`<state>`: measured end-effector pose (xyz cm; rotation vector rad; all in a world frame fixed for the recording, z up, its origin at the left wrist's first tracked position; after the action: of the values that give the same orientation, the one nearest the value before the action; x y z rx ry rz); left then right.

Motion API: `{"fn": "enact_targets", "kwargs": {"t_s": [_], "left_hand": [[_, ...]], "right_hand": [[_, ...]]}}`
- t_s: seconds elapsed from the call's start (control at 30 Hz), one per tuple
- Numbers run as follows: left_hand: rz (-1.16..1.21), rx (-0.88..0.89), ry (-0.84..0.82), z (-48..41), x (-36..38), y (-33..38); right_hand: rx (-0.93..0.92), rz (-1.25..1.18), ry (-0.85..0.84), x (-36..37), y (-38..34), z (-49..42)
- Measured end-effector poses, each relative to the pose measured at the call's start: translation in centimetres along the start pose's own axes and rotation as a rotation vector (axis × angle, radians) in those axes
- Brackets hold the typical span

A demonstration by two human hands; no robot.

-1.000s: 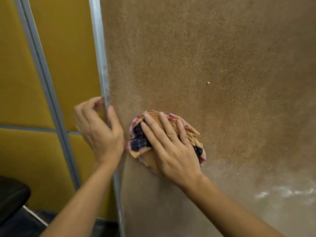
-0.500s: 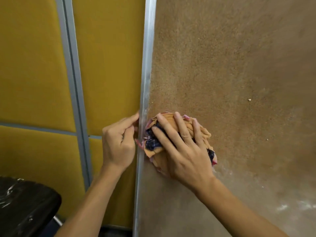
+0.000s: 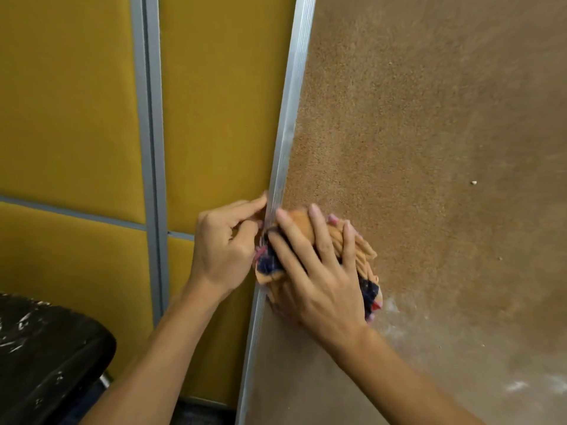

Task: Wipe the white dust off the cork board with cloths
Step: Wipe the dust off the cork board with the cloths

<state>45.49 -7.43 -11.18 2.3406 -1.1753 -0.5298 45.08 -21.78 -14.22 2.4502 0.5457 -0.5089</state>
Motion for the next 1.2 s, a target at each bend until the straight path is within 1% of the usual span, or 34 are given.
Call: {"fn": "enact_targets", "kwargs": {"t_s": [0.07, 0.17, 0.23, 0.33, 0.4, 0.5, 0.6, 0.67, 0.77, 0.9, 1.0, 1.07, 1.2], "left_hand": [[0.059, -0.046, 0.003, -0.1, 0.2, -0.3], [0.139, -0.102, 0.024, -0.1, 0.1, -0.7], [0.208, -0.116, 0.034, 0.1, 0.0, -0.9], [0.215, -0.094, 0.040, -0.1, 0.3, -0.9], [0.235, -0.112, 0.045, -0.3, 0.3, -1.2], [0.238, -0.146, 0.041, -0.1, 0.4, -1.3], [0.229, -0.165, 0.051, 0.2, 0.4, -1.1], [0.199, -0.166, 0.044, 0.3, 0.6, -1.0], [0.199, -0.159, 0.050, 0.7, 0.5, -0.8], [0.218, -0.158, 0.066, 0.8, 0.4, -1.3], [0.213, -0.125, 0.071, 0.9, 0.6, -1.7], [0.189, -0.108, 0.086, 1.2, 0.7, -1.5], [0.051, -0.049, 0.100, 2.0, 1.0, -0.1]], "right_hand": [[-0.045, 0.007, -0.042, 0.5, -0.3, 1.0], [-0.051, -0.021, -0.037, -0.4, 0.6, -0.6], [0.021, -0.044, 0.016, -2.2, 2.3, -3.2], [0.174, -0.117, 0.112, -4.6, 4.8, -7.3], [0.210, -0.131, 0.151, -5.0, 4.8, -8.2], [0.136, -0.082, 0.125, -3.5, 3.0, -5.6], [0.001, -0.038, 0.016, -0.4, 0.4, -0.8], [-0.041, -0.023, -0.021, 0.7, -0.7, 1.1], [-0.015, -0.022, 0.017, -0.2, 0.0, 0.5], [0.139, -0.034, 0.180, -3.5, 3.0, -3.4], [0.214, -0.070, 0.234, -3.5, 3.1, -4.3], [0.205, -0.086, 0.228, -2.5, 2.3, -2.9], [0.091, -0.105, 0.139, 0.8, -0.6, 2.3]]}}
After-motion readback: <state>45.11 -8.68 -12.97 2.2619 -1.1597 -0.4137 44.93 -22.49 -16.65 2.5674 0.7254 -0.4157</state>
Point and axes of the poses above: each hand's wrist, its own z-axis away from the middle knuckle, its own x-axis out of the palm, y = z × x, the point moved 10 cm from there along -z, towards the middle knuckle, and after that the axes turned 6 degrees about -y, right-handed, at the moved point
